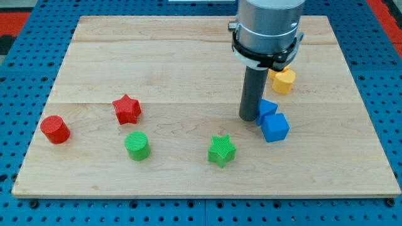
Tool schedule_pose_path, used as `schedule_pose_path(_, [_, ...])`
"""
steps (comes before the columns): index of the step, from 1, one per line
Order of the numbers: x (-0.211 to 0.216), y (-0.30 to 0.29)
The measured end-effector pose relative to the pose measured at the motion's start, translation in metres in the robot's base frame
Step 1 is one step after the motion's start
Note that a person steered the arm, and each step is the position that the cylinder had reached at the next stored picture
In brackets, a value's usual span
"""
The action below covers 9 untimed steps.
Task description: Move the blue blocks close to yellow blocks
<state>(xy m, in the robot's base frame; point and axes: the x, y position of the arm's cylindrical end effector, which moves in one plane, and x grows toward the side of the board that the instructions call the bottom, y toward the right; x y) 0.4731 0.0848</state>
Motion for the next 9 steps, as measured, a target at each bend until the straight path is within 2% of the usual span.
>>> schedule_pose_path(1, [0.01,0.004])
schedule_pose_path(3, [0.075,0.025])
schedule_pose_path(4, [0.076,0.065])
schedule_pose_path(5, [0.044,0.059])
schedule_pose_path(6, [0.029,0.037])
schedule_pose_path(8, [0.028,0.016])
schedule_pose_path(9, [0.004,0.009])
